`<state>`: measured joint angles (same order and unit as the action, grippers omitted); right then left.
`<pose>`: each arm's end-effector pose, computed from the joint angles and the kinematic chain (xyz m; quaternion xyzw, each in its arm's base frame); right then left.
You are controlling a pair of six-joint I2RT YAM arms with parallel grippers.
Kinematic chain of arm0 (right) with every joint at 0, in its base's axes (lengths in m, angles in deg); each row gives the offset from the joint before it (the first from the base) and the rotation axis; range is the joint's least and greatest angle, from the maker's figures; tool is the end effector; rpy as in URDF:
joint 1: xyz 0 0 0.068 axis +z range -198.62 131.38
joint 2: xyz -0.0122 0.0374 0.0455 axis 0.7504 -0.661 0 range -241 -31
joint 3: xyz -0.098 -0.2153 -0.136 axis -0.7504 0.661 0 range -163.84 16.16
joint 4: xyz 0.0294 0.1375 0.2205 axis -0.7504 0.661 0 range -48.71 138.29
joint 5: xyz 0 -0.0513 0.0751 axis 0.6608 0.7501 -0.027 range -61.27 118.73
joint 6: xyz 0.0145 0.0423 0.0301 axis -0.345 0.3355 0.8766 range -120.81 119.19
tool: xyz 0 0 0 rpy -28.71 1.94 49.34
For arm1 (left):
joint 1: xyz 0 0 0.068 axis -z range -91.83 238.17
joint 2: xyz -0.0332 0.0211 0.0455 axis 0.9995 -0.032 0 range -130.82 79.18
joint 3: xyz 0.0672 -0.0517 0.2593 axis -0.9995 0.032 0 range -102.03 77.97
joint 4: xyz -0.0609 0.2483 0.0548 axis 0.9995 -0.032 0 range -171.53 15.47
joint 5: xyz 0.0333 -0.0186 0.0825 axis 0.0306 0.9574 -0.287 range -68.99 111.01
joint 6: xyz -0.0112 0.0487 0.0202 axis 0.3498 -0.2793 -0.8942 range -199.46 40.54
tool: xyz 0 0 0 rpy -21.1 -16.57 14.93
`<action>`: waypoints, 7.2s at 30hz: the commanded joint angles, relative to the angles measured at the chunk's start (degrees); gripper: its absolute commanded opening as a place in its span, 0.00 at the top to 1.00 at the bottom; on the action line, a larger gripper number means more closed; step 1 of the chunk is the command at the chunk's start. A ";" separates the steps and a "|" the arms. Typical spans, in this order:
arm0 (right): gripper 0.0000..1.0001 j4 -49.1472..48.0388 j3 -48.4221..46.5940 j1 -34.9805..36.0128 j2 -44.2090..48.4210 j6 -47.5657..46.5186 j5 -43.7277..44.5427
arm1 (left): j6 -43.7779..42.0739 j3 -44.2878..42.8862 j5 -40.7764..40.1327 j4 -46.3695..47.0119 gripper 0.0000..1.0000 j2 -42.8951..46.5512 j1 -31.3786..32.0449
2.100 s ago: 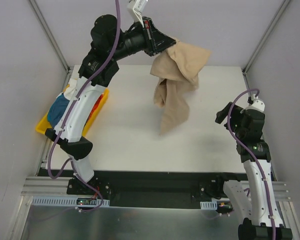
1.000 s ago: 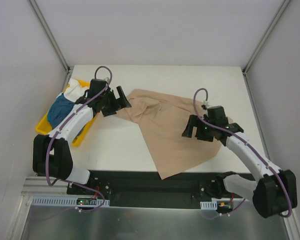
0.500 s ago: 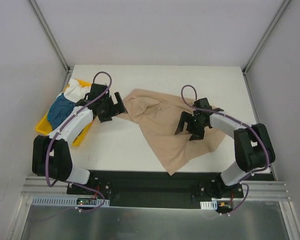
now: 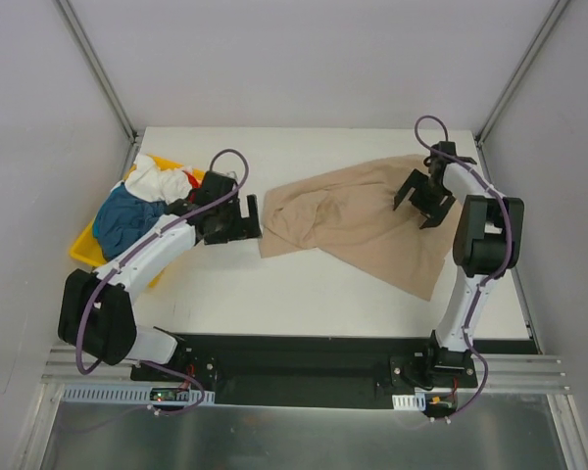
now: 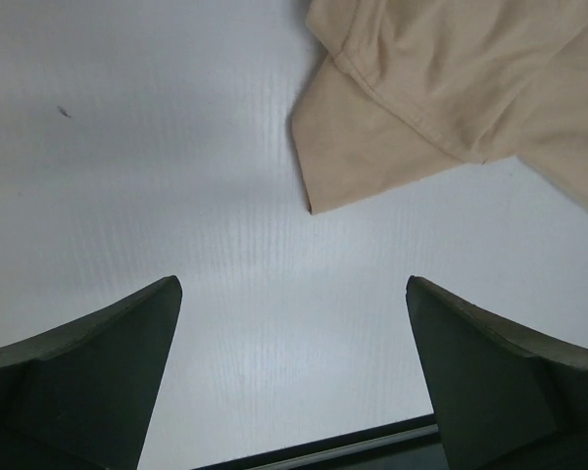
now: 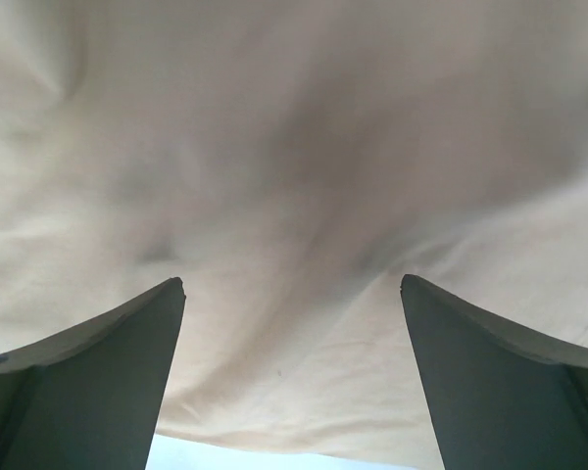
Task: Fold and stack the t-shirts
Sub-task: Flatten out the tshirt
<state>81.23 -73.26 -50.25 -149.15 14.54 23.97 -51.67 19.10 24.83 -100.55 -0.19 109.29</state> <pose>0.4281 -0.0092 0.1792 0.1374 0.9722 0.0626 0.1787 0.2764 -0.1093 0.2639 -0.0416 0.9275 -0.1814 0.3242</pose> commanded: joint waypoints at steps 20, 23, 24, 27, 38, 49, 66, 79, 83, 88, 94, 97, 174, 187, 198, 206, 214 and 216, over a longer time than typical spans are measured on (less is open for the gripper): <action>0.03 2.50 30.01 0.49 37.64 -7.09 9.59 | -16.71 -9.42 -22.62 -0.70 0.42 -24.07 20.45; 0.03 2.68 29.93 0.49 38.95 -7.36 9.68 | -18.03 -8.46 -23.15 0.35 0.41 -23.63 20.45; 0.03 2.68 29.84 0.49 39.31 -7.44 9.50 | -18.47 -8.37 -22.80 0.53 0.41 -23.72 20.45; 0.03 2.77 29.66 0.48 39.49 -7.27 9.15 | -19.35 -8.36 -21.75 1.15 0.41 -24.07 20.36; 0.03 3.74 31.42 0.40 41.68 -7.00 10.99 | -19.70 -8.37 -15.86 5.01 0.55 -27.67 18.34; 0.03 6.64 33.61 0.40 45.90 -7.62 13.63 | -18.48 -6.17 -6.55 5.89 1.00 -26.11 18.43; 0.03 13.67 42.04 -8.91 55.48 -5.25 1.51 | 1.90 -6.17 30.63 17.57 1.00 -1.75 15.10; 0.03 5.41 48.56 -20.25 47.76 -4.55 -5.80 | 28.72 14.47 35.56 42.81 1.00 7.64 -0.11; 0.03 4.88 48.73 -20.34 45.91 -3.93 -0.89 | 26.62 15.10 33.89 40.35 1.00 9.67 -0.91; 0.01 3.13 49.61 -20.43 43.71 -2.96 1.68 | 23.81 16.24 33.19 39.82 1.00 11.34 -0.91; 0.05 2.42 47.95 -20.43 41.25 -1.64 6.95 | 20.46 16.24 31.52 38.15 1.00 11.96 -0.91; 0.09 2.24 46.89 -20.43 39.84 -1.20 8.00 | 19.76 16.68 29.41 37.80 1.00 12.22 -0.91; 0.81 -11.90 -2.78 -11.99 31.25 -8.94 -1.39 | -12.94 -64.58 -14.62 17.88 0.43 -35.09 -1.53; 0.03 -8.91 0.26 -13.58 20.93 -11.14 -10.89 | -10.04 -51.37 -7.16 11.70 0.01 -30.77 0.32; 0.03 -8.13 24.02 -10.94 31.40 -11.23 -7.55 | -3.27 -32.19 7.34 11.78 0.01 -26.35 11.12; 0.03 -7.16 27.11 -9.97 28.94 -9.91 -6.50 | 2.70 -28.85 9.37 11.43 0.01 -33.30 12.98; 0.03 -6.55 24.04 -7.43 21.75 -11.49 -4.57 | 3.85 -27.44 9.28 9.76 0.01 -39.01 11.05; 0.03 -6.02 21.93 -5.94 19.98 -11.75 -3.86 | 4.02 -27.26 9.81 9.41 0.01 -40.16 9.91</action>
<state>74.24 -46.77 -58.60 -125.83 3.94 17.75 -49.04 -8.52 33.94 -89.86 -39.14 121.18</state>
